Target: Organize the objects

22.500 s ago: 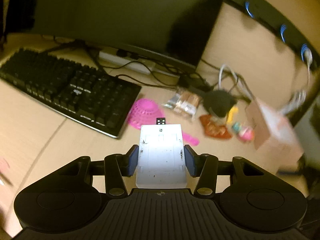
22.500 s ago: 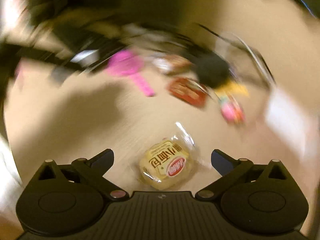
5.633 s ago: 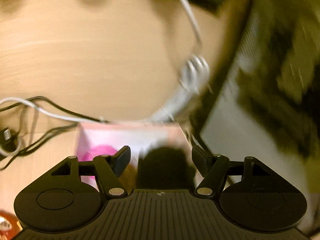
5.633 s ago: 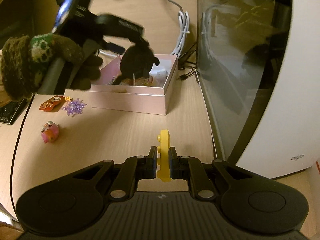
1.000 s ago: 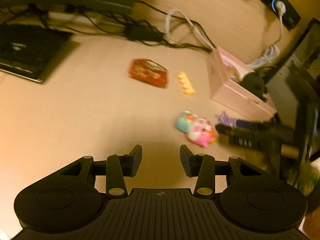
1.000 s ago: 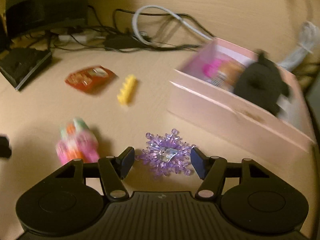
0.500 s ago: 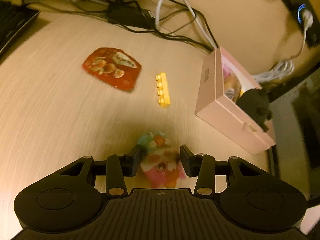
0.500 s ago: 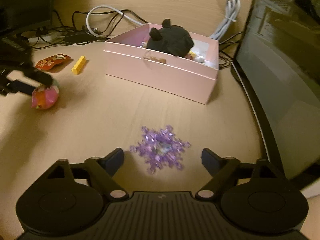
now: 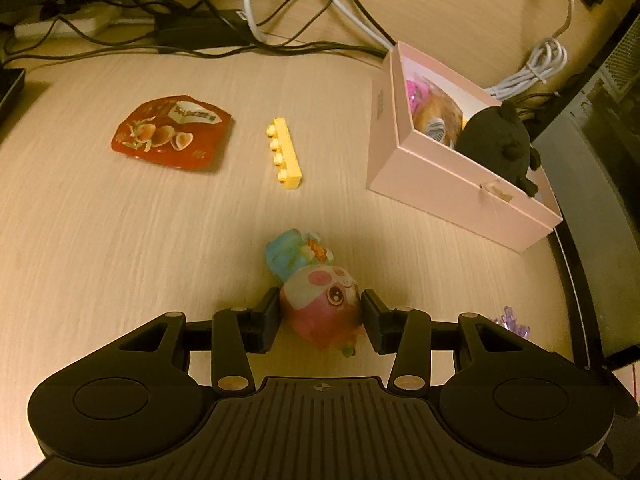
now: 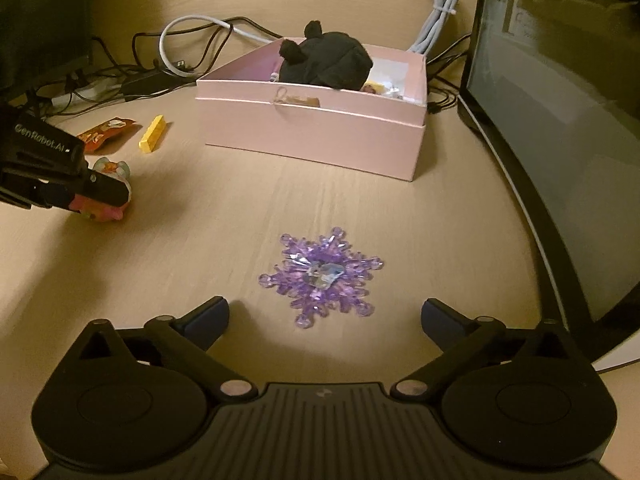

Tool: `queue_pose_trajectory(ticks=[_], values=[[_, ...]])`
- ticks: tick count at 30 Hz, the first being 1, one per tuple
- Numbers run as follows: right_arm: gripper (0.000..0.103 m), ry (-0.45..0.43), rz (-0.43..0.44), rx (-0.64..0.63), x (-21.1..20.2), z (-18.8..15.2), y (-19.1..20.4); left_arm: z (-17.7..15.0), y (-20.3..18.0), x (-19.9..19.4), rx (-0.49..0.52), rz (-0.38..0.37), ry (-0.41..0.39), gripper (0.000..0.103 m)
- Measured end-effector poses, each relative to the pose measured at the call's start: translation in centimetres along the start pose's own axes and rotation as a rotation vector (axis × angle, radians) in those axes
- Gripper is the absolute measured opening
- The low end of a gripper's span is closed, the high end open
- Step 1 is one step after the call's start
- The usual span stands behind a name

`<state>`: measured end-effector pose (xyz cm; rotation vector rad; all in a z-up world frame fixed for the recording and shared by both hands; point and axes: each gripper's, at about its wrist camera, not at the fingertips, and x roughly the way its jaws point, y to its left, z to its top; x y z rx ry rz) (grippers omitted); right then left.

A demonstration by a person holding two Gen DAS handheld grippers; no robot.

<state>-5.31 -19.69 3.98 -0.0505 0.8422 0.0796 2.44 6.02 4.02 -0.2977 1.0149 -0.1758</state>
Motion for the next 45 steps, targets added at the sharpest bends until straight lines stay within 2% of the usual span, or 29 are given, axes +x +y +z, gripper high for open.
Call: queue_pose_trajectory(ticks=[5, 9, 16, 18, 20, 21, 23, 25, 31, 34, 37, 45], values=[[0.103, 0.007, 0.028, 0.000, 0.4, 0.4, 0.9, -0.3, 0.7, -0.4, 0.022, -0.004, -0.005, 0.047], [0.103, -0.016, 0.043, -0.029, 0.1, 1.4, 1.9, -0.6, 1.5, -1.1, 0.065, 0.045, -0.029, 0.048], [0.103, -0.090, 0.132, -0.056, 0.2, 6.7, 4.5, -1.2, 5.3, -3.2, 0.046, 0.089, -0.060, 0.048], [0.094, -0.108, 0.180, -0.093, 0.6, 8.3, 6.2, -1.6, 6.5, -3.9, 0.042, 0.081, -0.065, 0.047], [0.079, -0.116, 0.223, -0.142, 1.5, 9.6, 8.4, -2.1, 7.4, -4.5, 0.048, 0.070, -0.069, 0.047], [0.074, -0.118, 0.235, -0.162, 2.1, 10.2, 9.5, -2.4, 7.8, -4.8, 0.052, 0.069, -0.071, 0.047], [0.055, -0.107, 0.248, -0.195, 3.6, 11.3, 11.6, -2.9, 8.6, -5.4, 0.064, 0.068, -0.075, 0.047], [0.052, -0.085, 0.242, -0.210, 5.6, 12.2, 13.4, -3.5, 9.4, -6.1, 0.075, 0.066, -0.080, 0.048], [0.052, -0.046, 0.205, -0.224, 10.1, 13.9, 16.9, -4.1, 11.4, -7.2, 0.075, 0.035, -0.087, 0.047], [0.033, -0.030, 0.210, -0.220, 11.1, 14.2, 17.5, -4.0, 12.1, -7.2, 0.057, 0.006, -0.087, 0.047], [0.012, -0.019, 0.201, -0.215, 10.6, 13.9, 17.4, -3.7, 12.2, -7.1, 0.067, -0.004, -0.079, 0.047], [0.012, 0.014, 0.174, -0.191, 5.2, 9.2, 15.3, -2.4, 11.9, -5.9, 0.096, -0.065, -0.059, 0.047]])
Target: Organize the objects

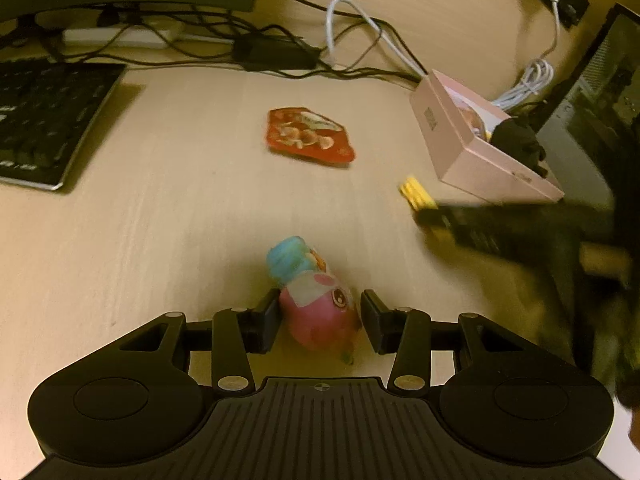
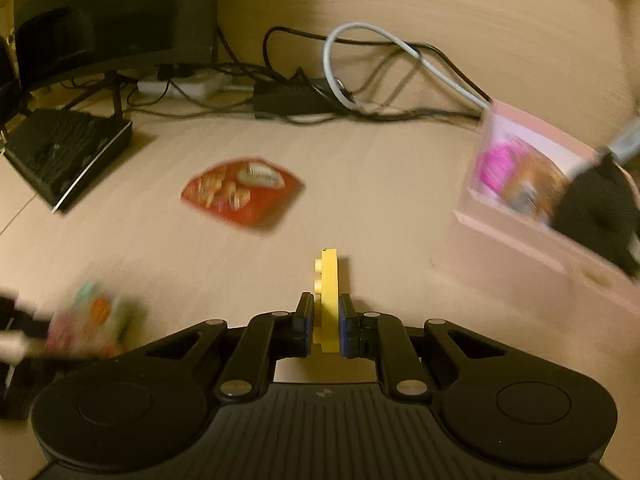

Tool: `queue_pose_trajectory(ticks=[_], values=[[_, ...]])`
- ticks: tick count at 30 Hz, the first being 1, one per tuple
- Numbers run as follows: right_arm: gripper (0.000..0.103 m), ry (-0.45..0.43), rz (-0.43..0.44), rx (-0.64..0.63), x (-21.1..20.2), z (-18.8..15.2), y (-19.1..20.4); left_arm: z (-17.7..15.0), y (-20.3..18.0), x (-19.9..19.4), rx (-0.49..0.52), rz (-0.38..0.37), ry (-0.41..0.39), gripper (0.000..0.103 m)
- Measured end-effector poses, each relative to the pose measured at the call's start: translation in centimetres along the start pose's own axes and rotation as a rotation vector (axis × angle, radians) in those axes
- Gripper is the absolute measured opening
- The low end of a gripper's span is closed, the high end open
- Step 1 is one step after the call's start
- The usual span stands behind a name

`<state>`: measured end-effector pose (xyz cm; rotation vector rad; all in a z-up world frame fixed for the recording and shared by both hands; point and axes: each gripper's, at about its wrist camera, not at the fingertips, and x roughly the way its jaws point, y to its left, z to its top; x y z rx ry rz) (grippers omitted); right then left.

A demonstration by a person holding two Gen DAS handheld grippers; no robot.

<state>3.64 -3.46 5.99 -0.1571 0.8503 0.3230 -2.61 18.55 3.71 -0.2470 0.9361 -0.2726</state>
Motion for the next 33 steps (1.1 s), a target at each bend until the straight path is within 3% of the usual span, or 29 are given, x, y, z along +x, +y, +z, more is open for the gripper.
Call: queue_pose_trajectory(ticks=[7, 13, 17, 22, 26, 33], values=[[0.012, 0.032, -0.087, 0.061, -4.8, -4.8, -0.3, 1.4, -0.1, 1.5, 0.031, -0.044, 0.011, 0.046], [0.012, 0.015, -0.158, 0.129, -9.2, -6.8, -1.0, 1.4, -1.1, 1.8, 0.120, -0.079, 0.055, 0.040], [0.012, -0.012, -0.191, 0.180, -11.3, -6.8, -2.4, 0.7, -1.7, 1.6, 0.139, -0.109, 0.080, 0.039], [0.012, -0.050, -0.234, 0.220, -12.1, -6.3, -4.3, 0.6, -3.6, 2.0, 0.152, -0.085, 0.092, 0.039], [0.012, -0.043, -0.215, 0.210, -11.4, -5.8, -5.0, 0.3, -5.2, 2.2, 0.208, -0.046, 0.099, 0.039], [0.012, -0.048, -0.184, 0.179, -11.3, -5.1, -6.6, 1.3, -6.7, 2.5, 0.191, -0.038, 0.097, 0.037]])
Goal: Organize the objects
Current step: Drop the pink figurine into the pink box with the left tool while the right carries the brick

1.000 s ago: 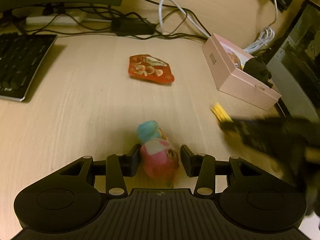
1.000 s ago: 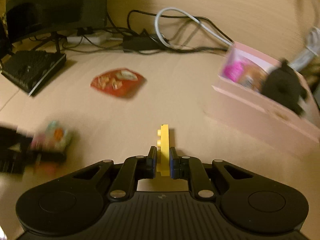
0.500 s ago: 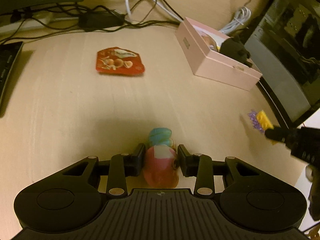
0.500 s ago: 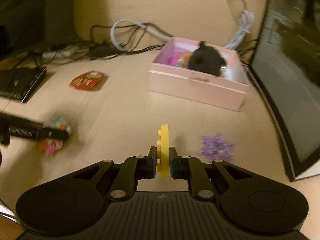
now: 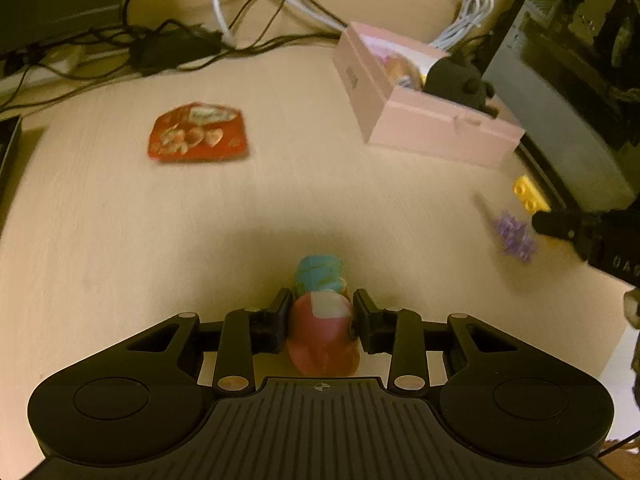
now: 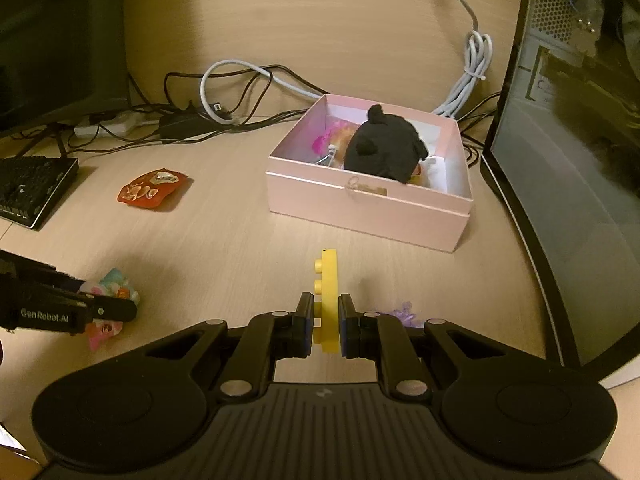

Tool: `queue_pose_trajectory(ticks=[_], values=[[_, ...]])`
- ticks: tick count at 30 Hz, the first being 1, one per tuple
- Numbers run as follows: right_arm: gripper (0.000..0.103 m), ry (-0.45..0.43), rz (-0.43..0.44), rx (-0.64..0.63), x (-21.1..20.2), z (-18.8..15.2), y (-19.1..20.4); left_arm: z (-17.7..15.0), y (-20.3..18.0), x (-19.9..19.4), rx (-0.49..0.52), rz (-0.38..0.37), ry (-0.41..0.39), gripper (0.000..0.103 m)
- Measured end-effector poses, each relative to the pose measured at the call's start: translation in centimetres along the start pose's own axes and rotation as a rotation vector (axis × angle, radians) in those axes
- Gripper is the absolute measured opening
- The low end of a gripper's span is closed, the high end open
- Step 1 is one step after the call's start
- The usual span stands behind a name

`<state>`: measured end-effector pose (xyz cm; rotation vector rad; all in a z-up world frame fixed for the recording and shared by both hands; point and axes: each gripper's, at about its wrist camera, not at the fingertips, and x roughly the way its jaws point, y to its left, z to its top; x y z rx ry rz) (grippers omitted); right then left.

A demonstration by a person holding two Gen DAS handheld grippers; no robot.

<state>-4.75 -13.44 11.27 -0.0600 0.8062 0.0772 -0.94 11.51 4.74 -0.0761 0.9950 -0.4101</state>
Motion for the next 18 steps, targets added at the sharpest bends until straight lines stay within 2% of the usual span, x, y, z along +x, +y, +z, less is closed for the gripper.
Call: queue_pose_trajectory(ticks=[5, 11, 15, 18], values=[[0.012, -0.014, 0.011, 0.027, -0.7, 0.0, -2.4, 3.6, -2.3, -1.3, -0.005, -0.061, -0.088, 0.037], [0.012, -0.040, 0.016, 0.065, -2.0, -1.0, -4.8, 11.6, -7.7, -2.3, 0.063, -0.158, -0.209, 0.037], [0.012, -0.061, 0.027, 0.090, -2.8, -1.5, -6.1, 17.3, -11.6, -1.2, 0.071, -0.203, -0.284, 0.037], [0.012, -0.068, 0.036, 0.096, -3.0, -1.8, -6.9, 21.3, -14.3, 1.2, 0.064, -0.263, -0.319, 0.039]])
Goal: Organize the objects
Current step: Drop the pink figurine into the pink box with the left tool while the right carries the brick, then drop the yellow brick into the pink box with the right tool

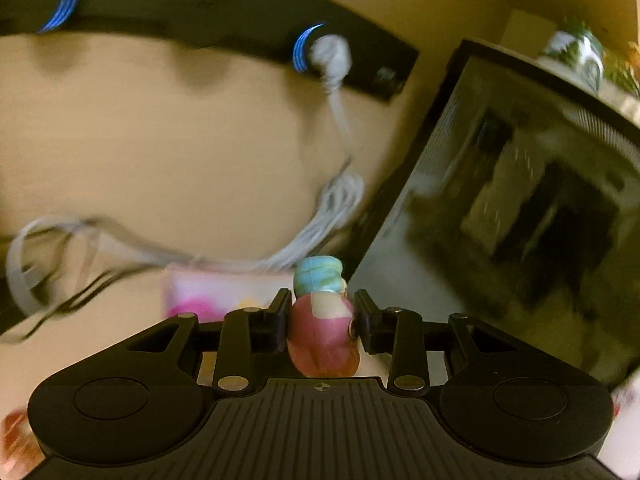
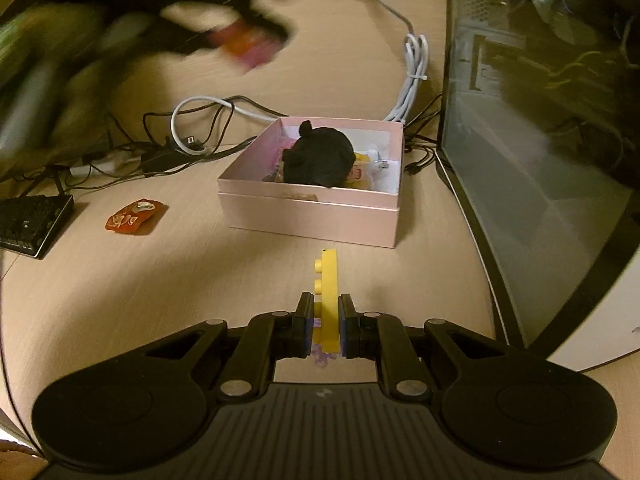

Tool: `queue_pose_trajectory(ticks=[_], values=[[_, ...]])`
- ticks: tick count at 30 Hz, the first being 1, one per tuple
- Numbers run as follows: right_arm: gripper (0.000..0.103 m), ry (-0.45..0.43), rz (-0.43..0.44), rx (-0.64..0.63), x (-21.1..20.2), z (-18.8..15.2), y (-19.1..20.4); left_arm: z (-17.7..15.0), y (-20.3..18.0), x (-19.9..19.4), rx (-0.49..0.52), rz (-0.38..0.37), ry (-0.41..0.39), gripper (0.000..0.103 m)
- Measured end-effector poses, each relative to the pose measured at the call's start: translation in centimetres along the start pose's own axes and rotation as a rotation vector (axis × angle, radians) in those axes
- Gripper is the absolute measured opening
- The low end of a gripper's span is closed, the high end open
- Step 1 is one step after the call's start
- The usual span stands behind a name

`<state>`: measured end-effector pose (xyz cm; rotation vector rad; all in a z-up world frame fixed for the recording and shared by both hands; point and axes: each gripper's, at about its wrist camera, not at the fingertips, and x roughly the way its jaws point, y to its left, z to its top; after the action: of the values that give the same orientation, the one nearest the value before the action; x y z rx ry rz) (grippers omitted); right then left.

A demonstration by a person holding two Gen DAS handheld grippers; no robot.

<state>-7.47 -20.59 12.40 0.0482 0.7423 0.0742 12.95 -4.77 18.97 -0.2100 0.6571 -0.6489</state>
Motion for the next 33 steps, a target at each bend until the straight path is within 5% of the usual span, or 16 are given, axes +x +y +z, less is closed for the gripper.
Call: queue_pose_trajectory(ticks=[3, 8, 16, 20, 25, 27, 29, 33], values=[[0.012, 0.004, 0.001, -0.001, -0.1, -0.3, -0.7, 1.0, 0.4, 5.4, -0.054, -0.043, 0.061, 0.039], [0.012, -0.006, 0.000, 0.006, -0.6, -0.5, -1.8, -1.2, 1.4, 9.9, -0.077, 0.095, 0.100, 0.039], [0.012, -0.048, 0.034, 0.057, -0.5, 1.8, -3.9, -5.4, 3.4, 2.7, -0.093, 0.134, 0.019, 0.039], [0.012, -0.139, 0.043, 0.060, 0.5, 6.2, -4.4, -9.4, 5.1, -2.4, -0.121, 0.170, 0.045, 0.039], [0.012, -0.202, 0.032, 0.150, 4.7, 12.9, -5.4, -14.9, 6.8, -6.7, -0.272, 0.205, 0.099, 0.039], [0.025, -0.196, -0.001, 0.157, 6.9, 14.5, -5.4, -16.4, 7.3, -8.1, -0.299, 0.228, 0.114, 0.039], [0.053, -0.171, -0.018, 0.165, 8.3, 14.7, -5.2, -17.7, 7.7, -8.9, -0.298, 0.269, 0.156, 0.039], [0.057, -0.093, 0.019, 0.137, 8.6, 10.9, -4.4, -19.8, 9.1, -10.7, -0.289, 0.329, 0.209, 0.039]])
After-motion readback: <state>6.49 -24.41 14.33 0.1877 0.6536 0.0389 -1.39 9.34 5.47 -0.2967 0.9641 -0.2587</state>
